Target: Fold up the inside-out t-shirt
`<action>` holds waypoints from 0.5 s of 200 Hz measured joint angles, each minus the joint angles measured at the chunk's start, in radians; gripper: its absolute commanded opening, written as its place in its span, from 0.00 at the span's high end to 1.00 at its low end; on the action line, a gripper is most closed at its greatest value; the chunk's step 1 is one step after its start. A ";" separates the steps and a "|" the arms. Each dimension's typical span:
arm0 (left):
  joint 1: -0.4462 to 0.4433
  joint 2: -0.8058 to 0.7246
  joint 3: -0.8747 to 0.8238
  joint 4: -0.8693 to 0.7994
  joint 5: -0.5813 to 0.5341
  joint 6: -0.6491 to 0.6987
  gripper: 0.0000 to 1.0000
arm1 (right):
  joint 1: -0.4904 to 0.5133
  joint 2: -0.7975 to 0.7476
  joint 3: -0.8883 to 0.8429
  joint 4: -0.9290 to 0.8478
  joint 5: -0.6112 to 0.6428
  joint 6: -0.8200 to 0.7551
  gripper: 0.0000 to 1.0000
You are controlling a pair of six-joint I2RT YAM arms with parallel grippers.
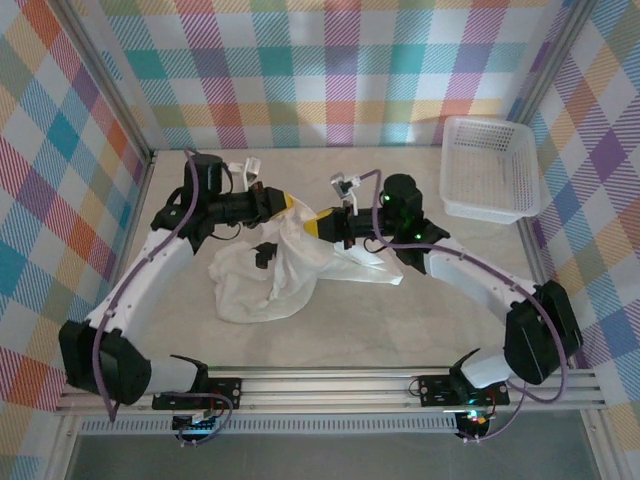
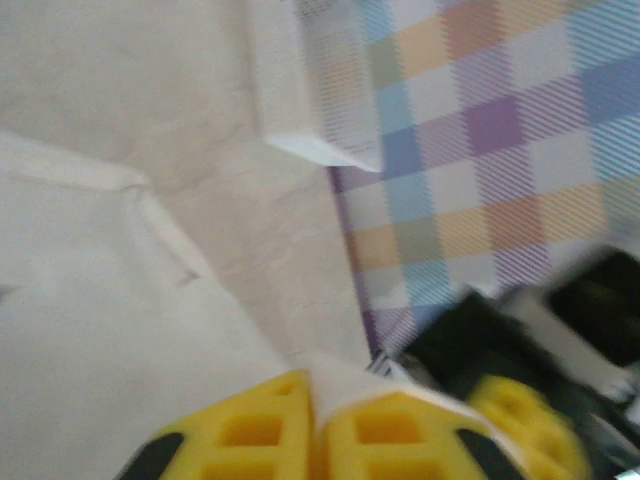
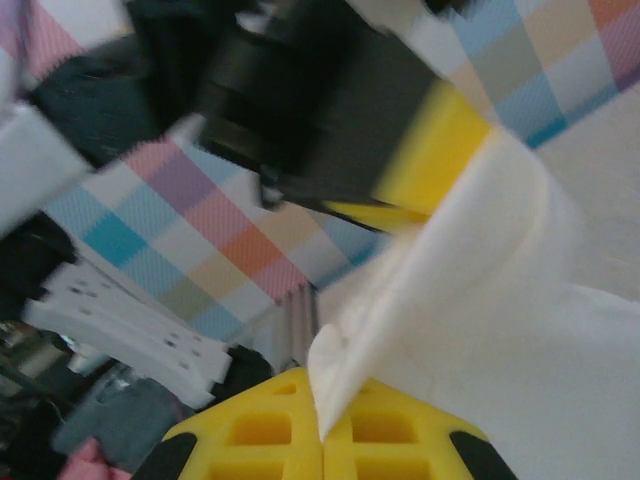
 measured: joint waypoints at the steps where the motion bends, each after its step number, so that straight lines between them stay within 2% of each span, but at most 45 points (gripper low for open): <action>1: 0.000 0.002 0.002 -0.002 -0.002 0.001 0.72 | 0.000 -0.002 -0.003 0.005 0.000 0.004 1.00; 13: 0.001 0.015 0.005 -0.058 -0.023 0.049 0.66 | -0.012 -0.035 -0.038 0.092 -0.003 0.078 1.00; 28: 0.003 0.003 0.005 -0.113 -0.045 0.081 0.63 | -0.029 -0.063 -0.064 0.158 0.001 0.138 1.00; 55: 0.004 -0.096 0.005 -0.206 -0.109 0.126 0.54 | -0.063 -0.072 -0.076 0.174 0.019 0.169 1.00; 71: -0.001 -0.181 0.005 -0.238 -0.134 0.124 0.54 | -0.074 -0.072 -0.076 0.146 0.029 0.157 1.00; 85: -0.032 -0.245 0.005 -0.251 -0.169 0.113 0.54 | -0.076 -0.072 -0.076 0.115 0.027 0.138 1.00; 100: -0.121 -0.261 0.023 -0.292 -0.249 0.091 0.55 | -0.075 -0.071 -0.075 0.085 0.016 0.116 1.00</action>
